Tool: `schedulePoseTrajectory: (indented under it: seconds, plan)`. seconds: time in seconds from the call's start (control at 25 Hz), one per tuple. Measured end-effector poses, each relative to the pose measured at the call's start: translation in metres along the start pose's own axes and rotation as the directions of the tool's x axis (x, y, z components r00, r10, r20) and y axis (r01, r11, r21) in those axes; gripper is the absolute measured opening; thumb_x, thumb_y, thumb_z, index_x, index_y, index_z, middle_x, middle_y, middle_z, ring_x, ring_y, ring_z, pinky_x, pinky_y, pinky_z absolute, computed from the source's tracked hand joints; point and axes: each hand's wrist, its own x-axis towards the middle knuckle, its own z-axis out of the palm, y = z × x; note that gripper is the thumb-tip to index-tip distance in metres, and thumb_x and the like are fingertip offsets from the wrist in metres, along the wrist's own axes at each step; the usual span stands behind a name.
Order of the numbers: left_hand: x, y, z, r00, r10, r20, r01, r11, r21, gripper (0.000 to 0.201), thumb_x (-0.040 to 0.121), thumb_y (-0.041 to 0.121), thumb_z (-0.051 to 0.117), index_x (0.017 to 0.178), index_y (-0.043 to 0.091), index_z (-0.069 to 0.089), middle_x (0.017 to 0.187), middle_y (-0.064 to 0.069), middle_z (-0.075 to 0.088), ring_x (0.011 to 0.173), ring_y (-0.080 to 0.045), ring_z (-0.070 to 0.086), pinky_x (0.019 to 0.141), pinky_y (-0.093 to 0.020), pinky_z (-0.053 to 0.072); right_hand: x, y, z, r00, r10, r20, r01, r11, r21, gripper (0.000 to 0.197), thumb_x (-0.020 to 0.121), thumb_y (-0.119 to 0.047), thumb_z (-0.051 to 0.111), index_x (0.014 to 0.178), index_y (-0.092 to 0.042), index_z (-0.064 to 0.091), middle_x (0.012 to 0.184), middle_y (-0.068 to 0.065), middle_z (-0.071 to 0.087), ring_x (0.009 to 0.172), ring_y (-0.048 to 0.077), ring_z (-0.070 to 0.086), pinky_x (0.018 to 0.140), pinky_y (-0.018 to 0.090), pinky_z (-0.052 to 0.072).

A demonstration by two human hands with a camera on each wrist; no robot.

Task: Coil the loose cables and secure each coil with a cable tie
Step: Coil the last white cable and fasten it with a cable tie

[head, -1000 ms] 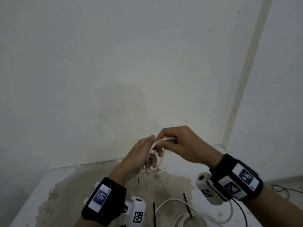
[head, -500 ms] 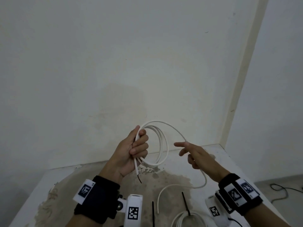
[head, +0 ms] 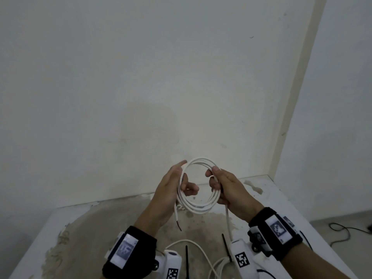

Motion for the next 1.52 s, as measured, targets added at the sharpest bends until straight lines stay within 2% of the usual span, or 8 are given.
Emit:
schedulePoseTrajectory:
  seconds: [0.2, 0.36, 0.56, 0.68, 0.8, 1.0, 1.32, 1.52]
  plan:
    - [-0.006, 0.003, 0.005, 0.962, -0.199, 0.186, 0.263, 0.854, -0.448, 0.034, 0.102, 0.031, 0.035, 0.098, 0.006, 0.059, 0.054, 0.006, 0.031, 0.040, -0.007, 0.036, 0.043, -0.019, 0.035, 0.002, 0.008, 0.004, 0.998, 0.060, -0.007, -0.060, 0.998, 0.002, 0.037, 0.105, -0.043, 0.039, 0.101, -0.012, 0.060, 0.061, -0.004, 0.039, 0.046, 0.009, 0.021, 0.043, 0.022, 0.018]
    - [0.005, 0.016, -0.004, 0.999, 0.006, 0.050, 0.025, 0.810, -0.586, 0.033, 0.104, 0.028, 0.030, 0.084, 0.013, 0.051, 0.051, 0.008, 0.028, 0.036, -0.003, 0.019, 0.036, -0.016, 0.022, 0.001, 0.019, -0.003, 0.992, 0.091, 0.090, -0.088, 0.995, -0.041, 0.027, 0.104, -0.037, 0.047, 0.121, -0.020, 0.060, 0.083, 0.003, 0.056, 0.051, 0.013, 0.020, 0.049, 0.025, 0.019]
    - [0.022, 0.064, -0.089, 0.969, 0.223, -0.107, -0.213, 0.530, -0.821, 0.032, 0.101, 0.026, 0.036, 0.082, 0.010, 0.056, 0.050, 0.006, 0.037, 0.039, -0.005, 0.027, 0.039, -0.020, 0.032, -0.030, 0.048, -0.052, 0.997, 0.018, 0.072, 0.018, 0.883, -0.469, 0.024, 0.102, -0.033, 0.053, 0.114, -0.031, 0.073, 0.075, -0.003, 0.056, 0.056, 0.011, 0.040, 0.053, 0.025, 0.037]
    - [0.023, 0.058, -0.093, 0.957, 0.181, -0.226, -0.289, 0.638, -0.713, 0.031, 0.102, 0.030, 0.033, 0.082, 0.015, 0.052, 0.048, 0.008, 0.034, 0.036, -0.005, 0.029, 0.038, -0.017, 0.028, -0.043, 0.040, -0.053, 0.973, 0.045, 0.228, 0.161, 0.577, -0.801, 0.064, 0.095, -0.067, 0.036, 0.105, -0.016, 0.072, 0.071, 0.004, 0.059, 0.060, 0.021, 0.048, 0.059, 0.025, 0.037]
    - [0.021, 0.023, -0.052, 0.974, 0.098, -0.205, -0.182, 0.874, -0.451, 0.033, 0.104, 0.031, 0.029, 0.084, 0.015, 0.050, 0.048, 0.009, 0.030, 0.036, -0.003, 0.027, 0.038, -0.016, 0.025, -0.051, 0.000, -0.012, 0.858, 0.155, 0.491, 0.412, 0.364, -0.835, 0.041, 0.103, -0.045, 0.043, 0.092, -0.014, 0.067, 0.080, 0.004, 0.063, 0.066, 0.016, 0.051, 0.062, 0.028, 0.037]
    - [-0.006, -0.009, -0.006, 0.994, 0.016, 0.111, -0.030, 0.993, 0.118, 0.033, 0.105, 0.029, 0.030, 0.089, 0.007, 0.049, 0.057, 0.003, 0.035, 0.047, -0.014, 0.052, 0.050, -0.023, 0.044, -0.052, -0.072, 0.012, 0.806, -0.229, 0.547, 0.592, 0.280, -0.755, 0.017, 0.098, -0.033, 0.059, 0.102, -0.028, 0.075, 0.080, -0.019, 0.062, 0.067, -0.005, 0.054, 0.061, 0.013, 0.037]
    - [-0.008, 0.002, 0.002, 0.999, 0.004, 0.033, -0.006, 0.996, 0.086, 0.032, 0.105, 0.029, 0.029, 0.089, 0.007, 0.045, 0.053, 0.004, 0.036, 0.051, -0.014, 0.064, 0.048, -0.020, 0.047, -0.063, -0.080, -0.007, 0.816, -0.101, 0.570, 0.573, 0.281, -0.770, 0.016, 0.097, -0.038, 0.060, 0.098, -0.034, 0.075, 0.070, -0.016, 0.058, 0.068, 0.007, 0.055, 0.061, 0.012, 0.035]
    - [-0.033, 0.000, 0.017, 0.899, -0.254, 0.357, 0.172, 0.954, 0.246, 0.036, 0.104, 0.031, 0.033, 0.090, 0.006, 0.055, 0.053, -0.002, 0.051, 0.031, -0.008, 0.036, 0.038, -0.020, 0.028, -0.044, -0.071, -0.022, 0.874, -0.258, 0.413, 0.486, 0.433, -0.759, 0.013, 0.097, -0.034, 0.062, 0.091, -0.030, 0.073, 0.076, -0.009, 0.067, 0.061, 0.006, 0.051, 0.057, 0.016, 0.036]
